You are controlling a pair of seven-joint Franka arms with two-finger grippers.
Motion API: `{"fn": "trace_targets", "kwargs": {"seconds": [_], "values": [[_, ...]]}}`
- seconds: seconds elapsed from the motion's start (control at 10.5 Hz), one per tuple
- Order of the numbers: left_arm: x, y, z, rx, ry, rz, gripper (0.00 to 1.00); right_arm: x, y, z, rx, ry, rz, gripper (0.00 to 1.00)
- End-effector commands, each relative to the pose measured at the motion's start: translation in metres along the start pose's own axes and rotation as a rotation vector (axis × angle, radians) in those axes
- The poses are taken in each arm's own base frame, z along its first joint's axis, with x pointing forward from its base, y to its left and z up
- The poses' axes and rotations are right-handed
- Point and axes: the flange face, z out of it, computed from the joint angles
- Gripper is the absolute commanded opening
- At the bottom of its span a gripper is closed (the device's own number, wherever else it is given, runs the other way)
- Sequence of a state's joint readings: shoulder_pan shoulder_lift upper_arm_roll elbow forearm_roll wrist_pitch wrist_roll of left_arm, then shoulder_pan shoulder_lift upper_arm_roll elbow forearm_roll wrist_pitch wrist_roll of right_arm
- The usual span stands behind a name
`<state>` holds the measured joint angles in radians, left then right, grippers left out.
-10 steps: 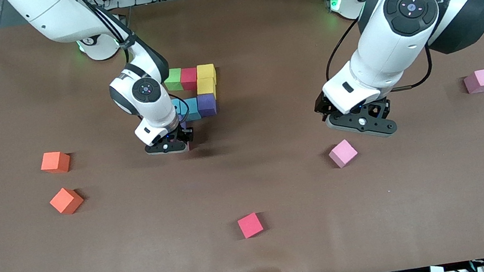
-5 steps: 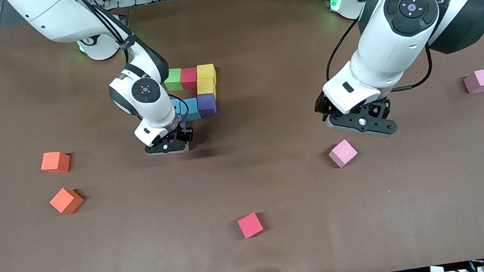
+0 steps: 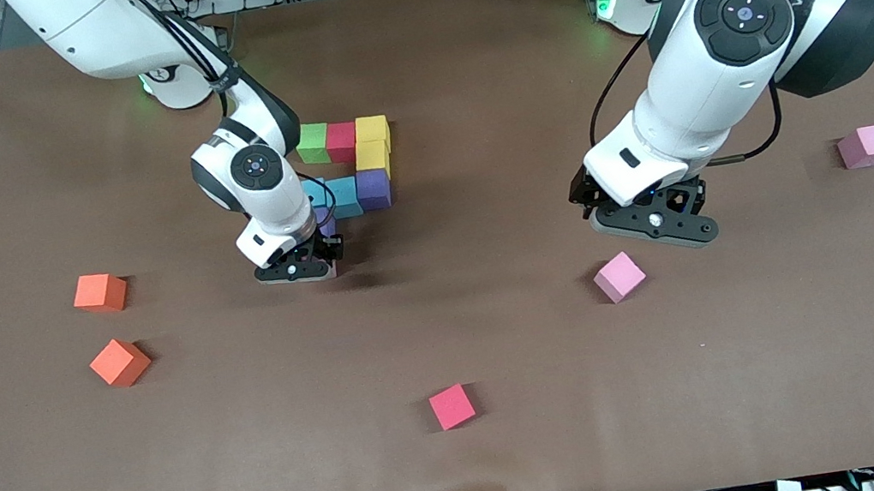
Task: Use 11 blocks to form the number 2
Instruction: 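Lower the pink cube below the purple cube and hold it there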
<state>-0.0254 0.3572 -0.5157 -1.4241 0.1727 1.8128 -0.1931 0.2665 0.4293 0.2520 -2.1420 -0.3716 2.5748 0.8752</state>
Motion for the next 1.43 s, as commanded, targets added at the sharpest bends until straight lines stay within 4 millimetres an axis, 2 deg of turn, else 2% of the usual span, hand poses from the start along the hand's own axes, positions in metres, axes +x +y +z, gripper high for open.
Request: {"fn": "trace_targets", "kwargs": {"seconds": [0.0, 0.76, 0.86, 0.96, 1.05, 1.34], "values": [[-0.0035, -0.0020, -0.0080, 0.019, -0.001, 0.022, 1.00, -0.0015, 0.0027, -0.0073, -0.005, 0.013, -0.015, 0.00], [-0.0034, -0.0037, -0.0079, 0.019, -0.001, 0.018, 1.00, -0.0068, 0.0001, -0.0041, -0.008, 0.006, -0.021, 0.00], [-0.0035, -0.0029, -0.0080, 0.018, -0.001, 0.020, 1.00, -0.0072, -0.0006, -0.0041, -0.008, 0.006, -0.021, 0.06], [-0.0036, -0.0029, -0.0079, 0.018, -0.003, 0.020, 1.00, -0.0064, 0.0010, -0.0038, -0.010, 0.005, -0.019, 0.62], [-0.0035, -0.0029, -0.0080, 0.018, -0.001, 0.020, 1.00, -0.0064, 0.0010, -0.0038, -0.010, 0.005, -0.018, 1.00], [-0.0034, -0.0061, -0.0081, 0.018, -0.002, 0.015, 1.00, -0.0061, 0.0001, -0.0051, -0.009, 0.006, -0.019, 1.00]]}}
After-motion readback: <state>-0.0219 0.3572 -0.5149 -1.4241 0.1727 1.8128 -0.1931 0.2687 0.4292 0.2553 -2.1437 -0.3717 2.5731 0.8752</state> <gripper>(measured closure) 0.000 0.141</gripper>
